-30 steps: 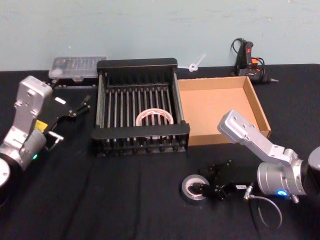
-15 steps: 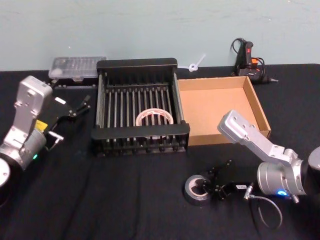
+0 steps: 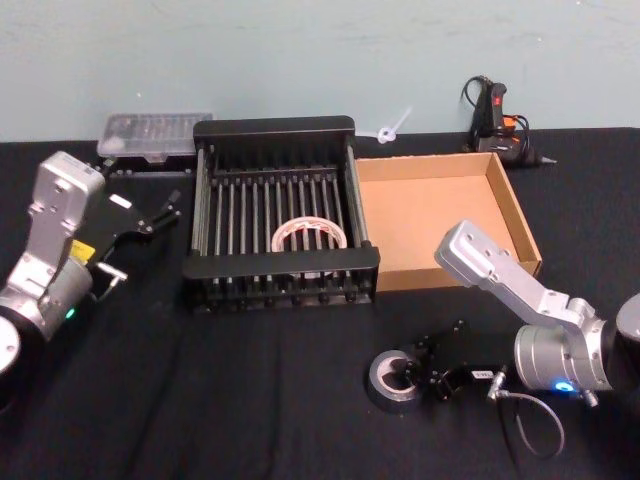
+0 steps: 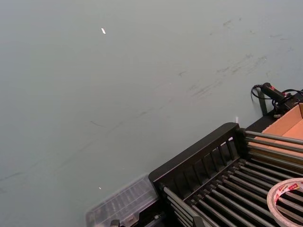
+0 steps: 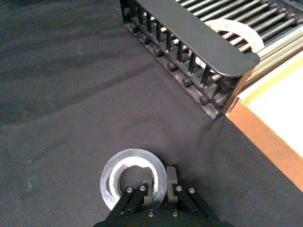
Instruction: Pick up the white tape and place it into the black box , Pick up the silver tape and place it into the brown box.
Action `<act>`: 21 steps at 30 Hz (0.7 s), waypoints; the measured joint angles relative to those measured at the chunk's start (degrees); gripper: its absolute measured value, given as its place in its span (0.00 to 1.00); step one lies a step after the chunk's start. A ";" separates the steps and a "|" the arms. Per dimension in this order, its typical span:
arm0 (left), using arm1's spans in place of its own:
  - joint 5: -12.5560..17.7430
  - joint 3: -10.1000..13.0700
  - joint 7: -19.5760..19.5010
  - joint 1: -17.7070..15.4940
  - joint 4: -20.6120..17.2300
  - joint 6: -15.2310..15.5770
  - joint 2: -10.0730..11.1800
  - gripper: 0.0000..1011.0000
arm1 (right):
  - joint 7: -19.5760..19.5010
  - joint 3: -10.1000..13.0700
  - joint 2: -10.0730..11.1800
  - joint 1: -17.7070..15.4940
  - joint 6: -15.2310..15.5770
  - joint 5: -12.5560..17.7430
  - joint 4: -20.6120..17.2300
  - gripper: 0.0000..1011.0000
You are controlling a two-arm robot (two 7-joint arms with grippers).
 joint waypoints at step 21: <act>0.00 0.00 0.00 0.00 0.00 0.00 0.00 0.99 | -5.16 6.41 -1.01 0.61 -1.65 0.64 -0.03 0.18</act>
